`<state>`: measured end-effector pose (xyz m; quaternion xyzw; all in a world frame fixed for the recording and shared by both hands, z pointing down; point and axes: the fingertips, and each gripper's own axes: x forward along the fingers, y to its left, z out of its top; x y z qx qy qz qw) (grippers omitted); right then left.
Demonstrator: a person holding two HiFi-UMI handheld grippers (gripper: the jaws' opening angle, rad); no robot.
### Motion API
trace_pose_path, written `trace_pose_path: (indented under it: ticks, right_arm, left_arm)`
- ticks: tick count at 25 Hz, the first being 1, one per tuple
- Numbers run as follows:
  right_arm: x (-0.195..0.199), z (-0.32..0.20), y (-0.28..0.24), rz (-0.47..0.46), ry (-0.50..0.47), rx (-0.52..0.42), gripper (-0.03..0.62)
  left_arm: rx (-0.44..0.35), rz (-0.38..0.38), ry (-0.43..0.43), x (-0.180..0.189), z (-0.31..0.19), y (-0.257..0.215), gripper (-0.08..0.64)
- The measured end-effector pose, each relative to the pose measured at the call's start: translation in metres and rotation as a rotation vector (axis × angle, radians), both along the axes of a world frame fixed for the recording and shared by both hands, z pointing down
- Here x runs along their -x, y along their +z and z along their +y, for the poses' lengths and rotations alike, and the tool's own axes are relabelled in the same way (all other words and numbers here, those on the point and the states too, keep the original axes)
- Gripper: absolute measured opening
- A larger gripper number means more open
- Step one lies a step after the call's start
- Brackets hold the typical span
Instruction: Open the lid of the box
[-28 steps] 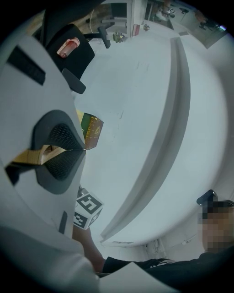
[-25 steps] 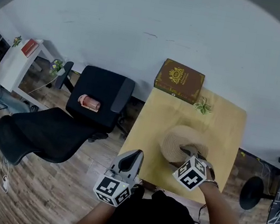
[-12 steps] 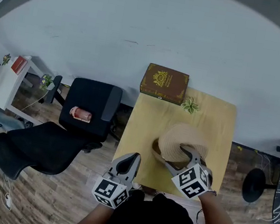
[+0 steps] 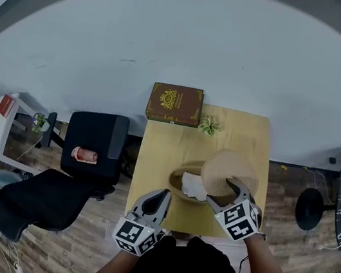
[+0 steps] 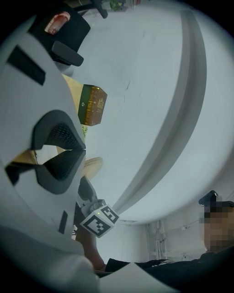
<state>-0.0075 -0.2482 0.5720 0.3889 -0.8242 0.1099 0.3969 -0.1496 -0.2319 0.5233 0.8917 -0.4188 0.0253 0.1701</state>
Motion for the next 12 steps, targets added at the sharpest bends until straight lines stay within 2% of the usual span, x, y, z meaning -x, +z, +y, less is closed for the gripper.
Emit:
trace_pose_path:
  ticks: [6,12]
  right_arm:
    - [-0.056,0.007,0.009,-0.039,0.184,0.041,0.324]
    - [-0.096,0.015,0.039,-0.047,0.324,0.089,0.324]
  left_arm:
    - [0.0,-0.002,0.076,-0.027,-0.002,-0.001,0.021]
    - [0.015,-0.007,0.139,-0.047,0.0,0.005,0.021]
